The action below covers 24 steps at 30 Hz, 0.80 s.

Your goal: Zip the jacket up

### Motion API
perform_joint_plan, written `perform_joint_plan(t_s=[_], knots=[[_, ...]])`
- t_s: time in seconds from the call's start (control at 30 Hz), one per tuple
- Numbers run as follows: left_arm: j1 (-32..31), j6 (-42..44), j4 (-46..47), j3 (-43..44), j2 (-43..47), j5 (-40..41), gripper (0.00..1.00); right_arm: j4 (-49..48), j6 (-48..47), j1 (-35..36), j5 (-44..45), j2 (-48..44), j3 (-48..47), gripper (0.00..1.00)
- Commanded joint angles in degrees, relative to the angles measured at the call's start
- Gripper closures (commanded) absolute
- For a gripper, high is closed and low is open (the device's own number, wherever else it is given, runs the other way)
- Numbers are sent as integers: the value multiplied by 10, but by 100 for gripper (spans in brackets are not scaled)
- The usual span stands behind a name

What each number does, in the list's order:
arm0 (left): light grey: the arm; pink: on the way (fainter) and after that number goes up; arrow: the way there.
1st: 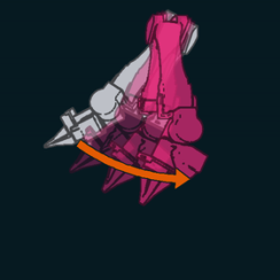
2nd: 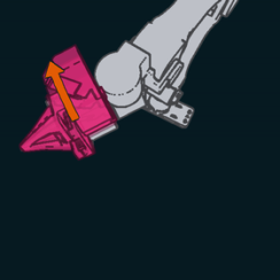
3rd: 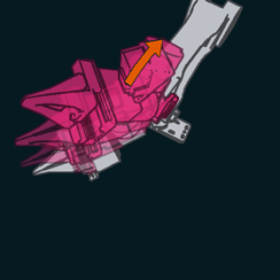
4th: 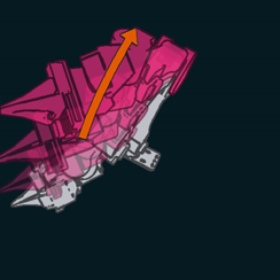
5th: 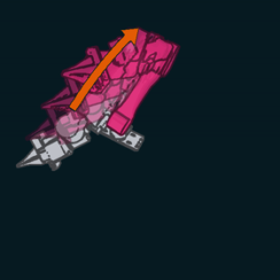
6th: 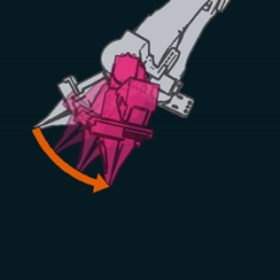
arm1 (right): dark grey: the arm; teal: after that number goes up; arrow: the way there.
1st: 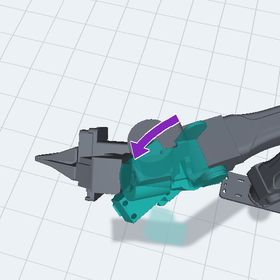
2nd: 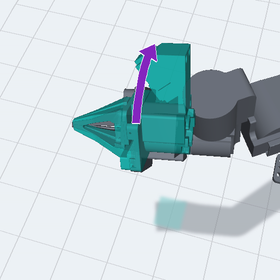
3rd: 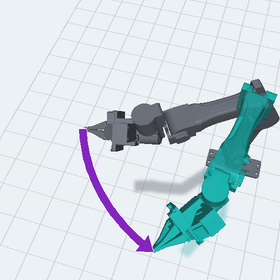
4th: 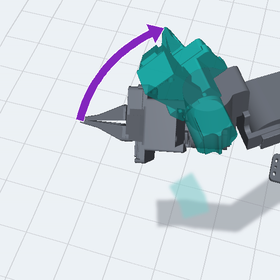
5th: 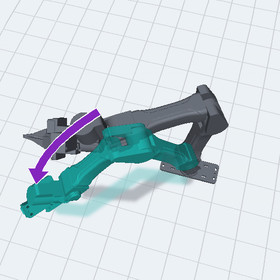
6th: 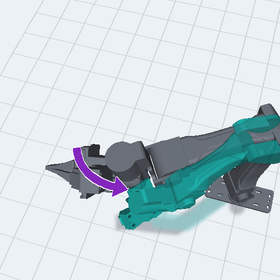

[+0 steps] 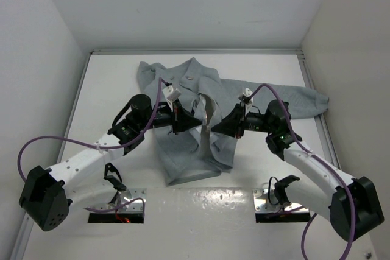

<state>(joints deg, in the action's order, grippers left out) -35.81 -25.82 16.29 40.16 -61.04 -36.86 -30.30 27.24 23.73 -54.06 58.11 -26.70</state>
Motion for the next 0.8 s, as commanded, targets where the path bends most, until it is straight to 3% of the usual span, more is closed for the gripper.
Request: perform_joint_plan(t_s=[0.0,0.77], knots=[[-8,10,39,32,19,-14,100,-54,17,-3,-8,3,-33,100],[-14,5,50,26,14,-14,100,-57,23,2,-20,15,-42,100]])
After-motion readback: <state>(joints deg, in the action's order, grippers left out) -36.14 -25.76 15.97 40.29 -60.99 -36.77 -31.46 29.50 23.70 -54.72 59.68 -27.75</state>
